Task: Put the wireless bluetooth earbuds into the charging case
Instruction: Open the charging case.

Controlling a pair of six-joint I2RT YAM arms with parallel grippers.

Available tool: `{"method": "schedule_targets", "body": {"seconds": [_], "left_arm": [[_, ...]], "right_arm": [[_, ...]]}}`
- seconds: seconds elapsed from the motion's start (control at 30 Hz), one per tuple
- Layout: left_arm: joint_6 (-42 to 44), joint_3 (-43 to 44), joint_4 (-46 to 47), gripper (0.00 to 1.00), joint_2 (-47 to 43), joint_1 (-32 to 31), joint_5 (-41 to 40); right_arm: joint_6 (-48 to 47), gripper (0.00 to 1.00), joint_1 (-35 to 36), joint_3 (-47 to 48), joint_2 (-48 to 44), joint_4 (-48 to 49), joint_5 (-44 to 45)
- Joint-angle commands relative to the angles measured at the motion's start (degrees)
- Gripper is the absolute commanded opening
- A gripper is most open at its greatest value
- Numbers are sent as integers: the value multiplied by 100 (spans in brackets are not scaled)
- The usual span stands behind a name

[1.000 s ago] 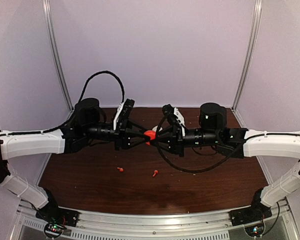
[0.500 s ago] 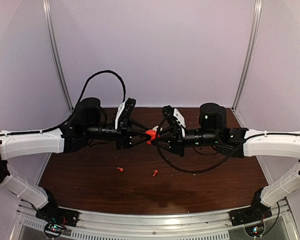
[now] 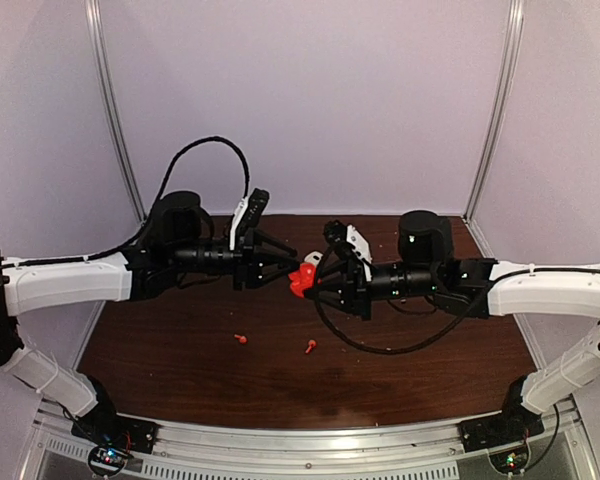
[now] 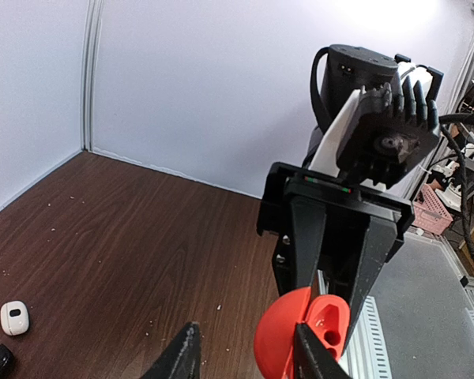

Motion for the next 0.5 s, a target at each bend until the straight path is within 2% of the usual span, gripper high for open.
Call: {"method": "schedule_targets", "body": {"seconds": [0.0,0.47], "left_arm": [[-56,182,244,41,119,29,28],[118,-436,62,50,-561,282,-362]], "right_arm": [[-101,0,41,-39,-182,77,-137],[-405,0,14,-484,-611,147,233]]}}
